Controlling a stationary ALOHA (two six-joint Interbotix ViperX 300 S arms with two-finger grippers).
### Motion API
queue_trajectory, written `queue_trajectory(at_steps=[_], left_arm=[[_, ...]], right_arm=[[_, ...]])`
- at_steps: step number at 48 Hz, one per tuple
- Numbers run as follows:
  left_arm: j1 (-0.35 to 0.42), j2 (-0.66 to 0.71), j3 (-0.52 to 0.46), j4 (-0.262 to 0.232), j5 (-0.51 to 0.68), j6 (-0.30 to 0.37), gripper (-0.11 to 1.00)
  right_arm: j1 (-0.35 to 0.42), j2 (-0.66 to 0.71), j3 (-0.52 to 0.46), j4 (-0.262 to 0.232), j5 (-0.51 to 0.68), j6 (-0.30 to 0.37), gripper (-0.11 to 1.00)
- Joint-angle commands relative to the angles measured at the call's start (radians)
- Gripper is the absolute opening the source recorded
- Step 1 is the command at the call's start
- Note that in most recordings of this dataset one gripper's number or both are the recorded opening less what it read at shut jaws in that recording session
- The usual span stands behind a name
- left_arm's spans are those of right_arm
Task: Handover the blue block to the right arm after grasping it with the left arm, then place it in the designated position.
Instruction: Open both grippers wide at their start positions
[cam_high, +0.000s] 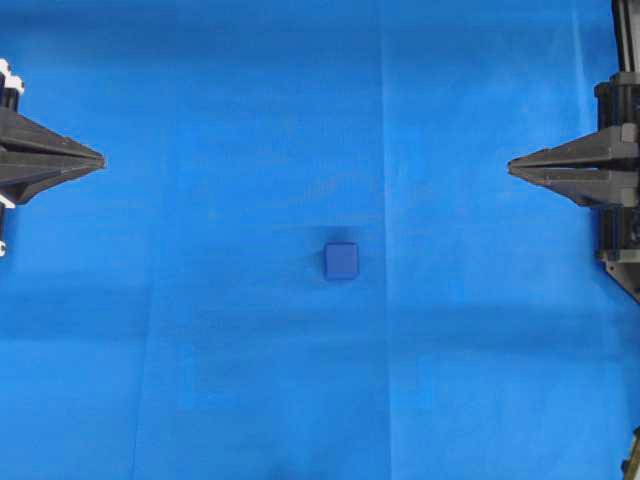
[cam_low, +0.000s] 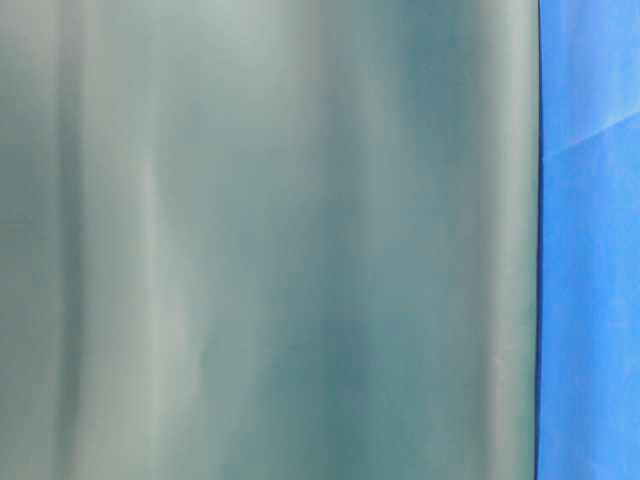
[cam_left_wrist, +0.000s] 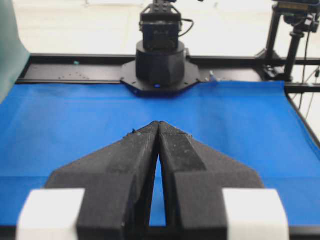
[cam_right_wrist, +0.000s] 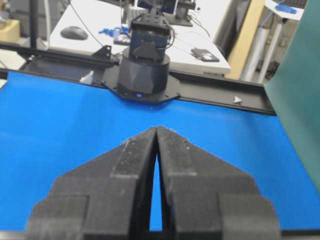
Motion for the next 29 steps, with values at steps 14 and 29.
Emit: queue_trajectory(at_steps=[14,29], left_arm=[[-0.002,-0.028,-0.015,0.0,0.015,-0.021,0.0],[-0.002,-0.031,-0.017,0.0,-0.011,-0.006,0.0]], right_arm=[[0.0,0.012,-0.021,0.006,0.026,0.009,-0.06],[0.0,0.011,-0.031,0.017,0.044,0.011,-0.06]])
